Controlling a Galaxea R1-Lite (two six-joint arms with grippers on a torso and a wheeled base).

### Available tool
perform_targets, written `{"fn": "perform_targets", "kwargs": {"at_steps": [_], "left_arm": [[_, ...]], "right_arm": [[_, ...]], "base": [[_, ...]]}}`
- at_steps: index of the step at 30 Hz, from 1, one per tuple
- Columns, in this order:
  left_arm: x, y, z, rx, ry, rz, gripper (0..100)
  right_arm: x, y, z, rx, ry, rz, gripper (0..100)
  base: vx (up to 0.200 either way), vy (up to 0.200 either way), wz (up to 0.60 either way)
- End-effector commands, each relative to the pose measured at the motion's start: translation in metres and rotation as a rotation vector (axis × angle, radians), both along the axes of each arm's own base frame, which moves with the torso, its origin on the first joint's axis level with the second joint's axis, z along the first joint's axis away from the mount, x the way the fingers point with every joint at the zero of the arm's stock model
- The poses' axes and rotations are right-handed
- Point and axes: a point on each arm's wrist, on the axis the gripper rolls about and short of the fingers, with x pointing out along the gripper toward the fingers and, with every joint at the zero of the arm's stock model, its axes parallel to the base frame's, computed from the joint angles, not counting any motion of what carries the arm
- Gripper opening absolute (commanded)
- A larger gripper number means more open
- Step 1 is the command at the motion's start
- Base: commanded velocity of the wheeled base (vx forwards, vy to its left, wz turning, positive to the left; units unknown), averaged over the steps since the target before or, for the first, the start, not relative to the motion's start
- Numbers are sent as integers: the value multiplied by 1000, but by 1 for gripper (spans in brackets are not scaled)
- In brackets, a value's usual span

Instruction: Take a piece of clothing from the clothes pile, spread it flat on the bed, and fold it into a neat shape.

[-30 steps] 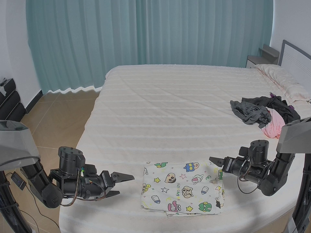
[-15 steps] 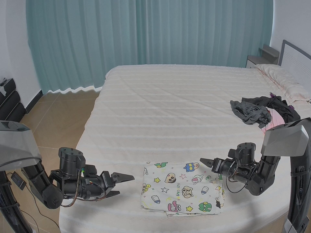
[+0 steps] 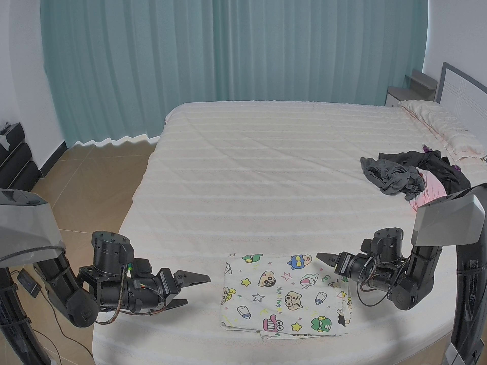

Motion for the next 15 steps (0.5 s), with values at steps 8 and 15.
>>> {"fn": "perform_targets", "kwargs": {"at_steps": [8,15], "left_arm": [[0,0,-1,0,1,0,100],[0,0,-1,0,1,0,100]], "right_arm": [[21,-1,-10,5,-22,-25,100],[33,-12,-19,-1,-2,-61,0]], "base": [[0,0,0],[0,0,0]]}}
